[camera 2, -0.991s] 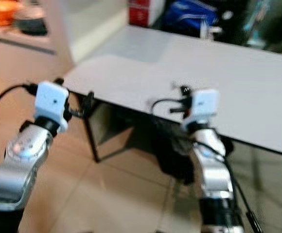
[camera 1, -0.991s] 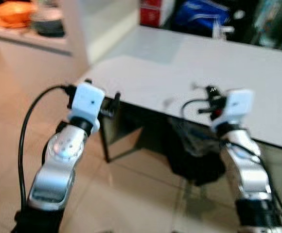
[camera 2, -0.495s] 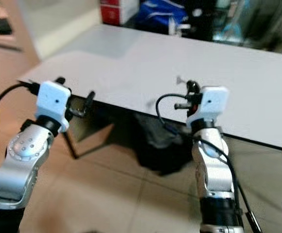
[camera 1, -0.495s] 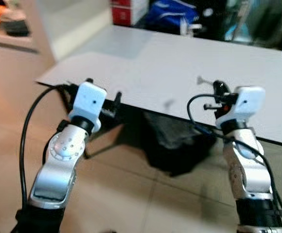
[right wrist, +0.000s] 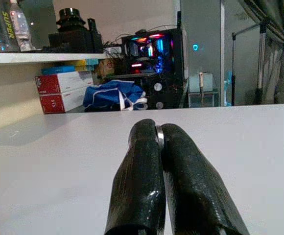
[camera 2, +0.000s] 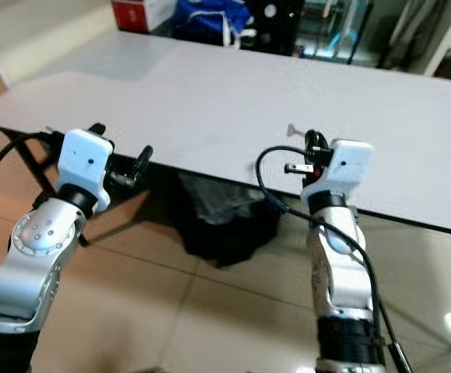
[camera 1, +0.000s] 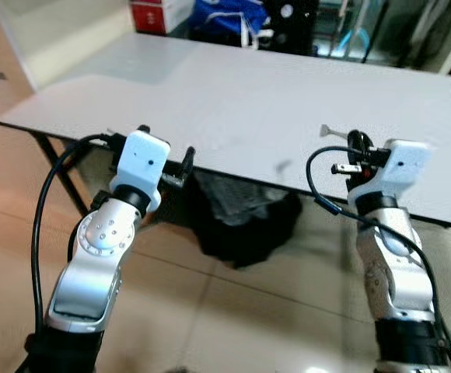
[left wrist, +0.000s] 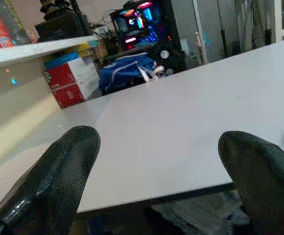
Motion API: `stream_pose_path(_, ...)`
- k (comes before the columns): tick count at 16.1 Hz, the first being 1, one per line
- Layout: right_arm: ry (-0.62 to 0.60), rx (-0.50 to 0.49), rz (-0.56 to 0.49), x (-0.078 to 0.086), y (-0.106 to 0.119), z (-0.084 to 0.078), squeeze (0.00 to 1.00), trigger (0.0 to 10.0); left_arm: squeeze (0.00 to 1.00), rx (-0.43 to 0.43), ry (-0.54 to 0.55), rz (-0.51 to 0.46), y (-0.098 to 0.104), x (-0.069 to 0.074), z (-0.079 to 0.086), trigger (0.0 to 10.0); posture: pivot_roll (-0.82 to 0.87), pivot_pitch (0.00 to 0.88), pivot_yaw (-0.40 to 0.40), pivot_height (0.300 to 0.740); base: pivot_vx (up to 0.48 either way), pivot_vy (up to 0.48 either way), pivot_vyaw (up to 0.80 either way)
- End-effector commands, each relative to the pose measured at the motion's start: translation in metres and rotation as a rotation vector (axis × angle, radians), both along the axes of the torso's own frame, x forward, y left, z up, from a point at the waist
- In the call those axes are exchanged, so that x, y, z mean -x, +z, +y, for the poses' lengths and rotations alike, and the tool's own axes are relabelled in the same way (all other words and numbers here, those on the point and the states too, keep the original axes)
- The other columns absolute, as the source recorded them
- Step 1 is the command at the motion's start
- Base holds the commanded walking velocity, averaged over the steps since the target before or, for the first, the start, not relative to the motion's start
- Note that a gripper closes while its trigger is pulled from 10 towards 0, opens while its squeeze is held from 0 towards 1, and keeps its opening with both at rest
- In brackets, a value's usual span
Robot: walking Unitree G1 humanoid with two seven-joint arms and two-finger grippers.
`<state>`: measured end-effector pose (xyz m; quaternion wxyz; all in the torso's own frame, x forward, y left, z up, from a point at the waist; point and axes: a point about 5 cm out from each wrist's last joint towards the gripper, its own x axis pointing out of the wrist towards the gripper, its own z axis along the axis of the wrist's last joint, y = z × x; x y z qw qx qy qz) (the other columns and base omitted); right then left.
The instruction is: Setting the table
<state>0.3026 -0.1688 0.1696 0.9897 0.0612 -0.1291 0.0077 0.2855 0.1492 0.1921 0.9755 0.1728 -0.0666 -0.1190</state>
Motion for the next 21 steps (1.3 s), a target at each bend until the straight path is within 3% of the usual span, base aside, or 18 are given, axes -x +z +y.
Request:
stream_pose_path(1,0.012,0.003,-0.03,0.0,0.007,0.004,0.0,10.0,0.0,-0.004,-0.006,-0.017,0.004,0.0,0.001,10.0,0.05,0.021,0.034,0.74,0.0,-0.472,0.0)
stream_pose_path(6,0.02,-0.001,-0.015,0.0,0.004,0.006,0.0,10.0,0.0,0.002,0.002,-0.017,0.005,-0.001,0.002,10.0,0.05,0.022,0.035,0.74,0.0,-0.472,0.0)
stream_pose_path(7,0.023,0.002,-0.014,0.0,0.003,0.008,0.0,10.0,0.0,0.06,0.019,0.01,0.005,-0.002,0.003,10.0,0.05,0.022,0.035,0.74,0.0,0.0,0.0)
stream_pose_path(11,0.054,0.007,-0.002,0.0,0.001,0.013,0.0,10.0,0.0,0.074,0.022,0.021,0.005,-0.003,0.007,10.0,0.05,0.022,0.034,0.74,0.0,0.0,0.0)
stream_pose_path(14,0.087,0.012,0.01,0.001,-0.001,0.02,0.0,10.0,0.0,0.091,0.012,0.018,0.006,-0.001,0.009,10.0,0.05,0.015,0.03,0.74,0.422,0.0,-0.53)
stream_pose_path(21,0.122,0.028,0.017,0.001,-0.004,0.027,0.0,10.0,0.0,0.089,0.002,0.022,0.005,0.001,0.008,10.0,0.05,0.001,0.023,0.74,0.48,0.0,0.0)
